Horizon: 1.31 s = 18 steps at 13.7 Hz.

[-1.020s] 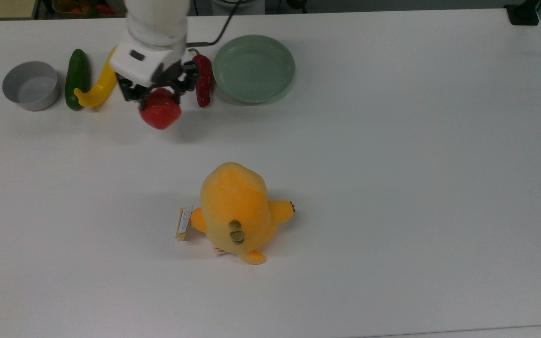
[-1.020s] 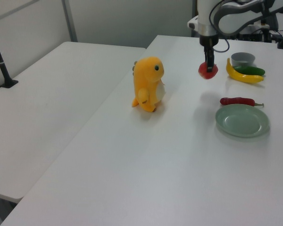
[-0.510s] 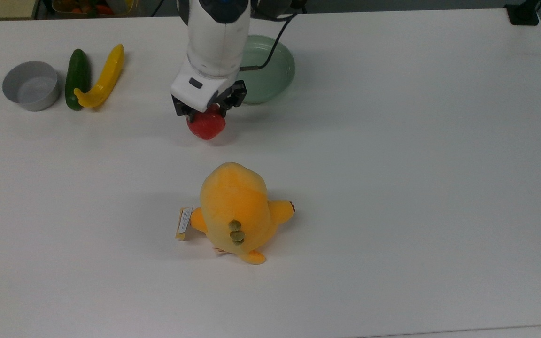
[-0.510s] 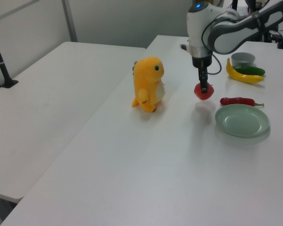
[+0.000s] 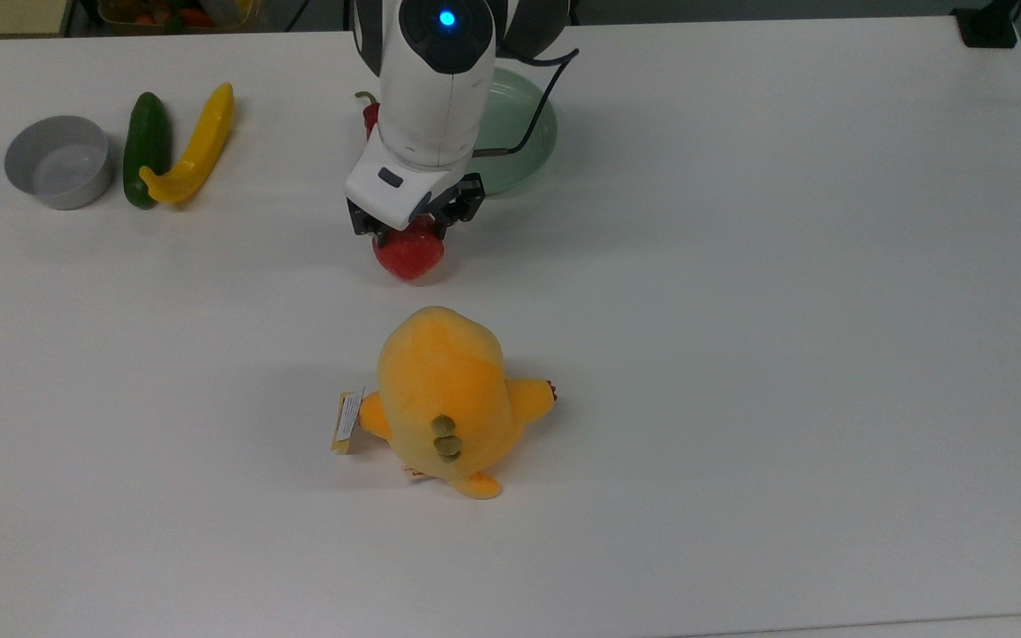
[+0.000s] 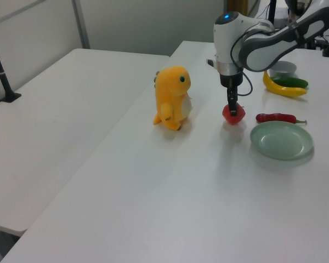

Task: Red apple placed in the center of the desktop
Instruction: 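Lower the red apple onto the table and open the gripper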

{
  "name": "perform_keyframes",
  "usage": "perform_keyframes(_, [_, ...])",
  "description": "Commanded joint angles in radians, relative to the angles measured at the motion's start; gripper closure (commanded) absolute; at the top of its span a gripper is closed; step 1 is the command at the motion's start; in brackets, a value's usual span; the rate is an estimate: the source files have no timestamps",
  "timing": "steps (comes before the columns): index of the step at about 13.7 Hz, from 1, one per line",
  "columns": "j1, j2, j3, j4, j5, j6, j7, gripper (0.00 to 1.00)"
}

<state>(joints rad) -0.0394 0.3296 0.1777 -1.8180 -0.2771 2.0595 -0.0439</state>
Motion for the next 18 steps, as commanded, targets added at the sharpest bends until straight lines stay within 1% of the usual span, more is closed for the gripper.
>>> perform_keyframes(1, [0.013, 0.011, -0.004, 0.000, 0.010, 0.024, 0.032, 0.53])
perform_keyframes(4, [0.015, 0.011, -0.004, -0.003, 0.009, 0.022, 0.029, 0.48])
perform_keyframes(5, [0.015, 0.011, -0.004, -0.003, 0.007, 0.022, 0.027, 0.36])
perform_keyframes(6, [0.015, 0.011, -0.004, -0.004, 0.007, 0.024, 0.024, 0.00])
perform_keyframes(13, [0.013, 0.005, -0.004, 0.000, 0.007, 0.019, 0.021, 0.00])
perform_keyframes(18, [0.009, -0.018, -0.003, 0.008, 0.009, 0.011, 0.032, 0.00])
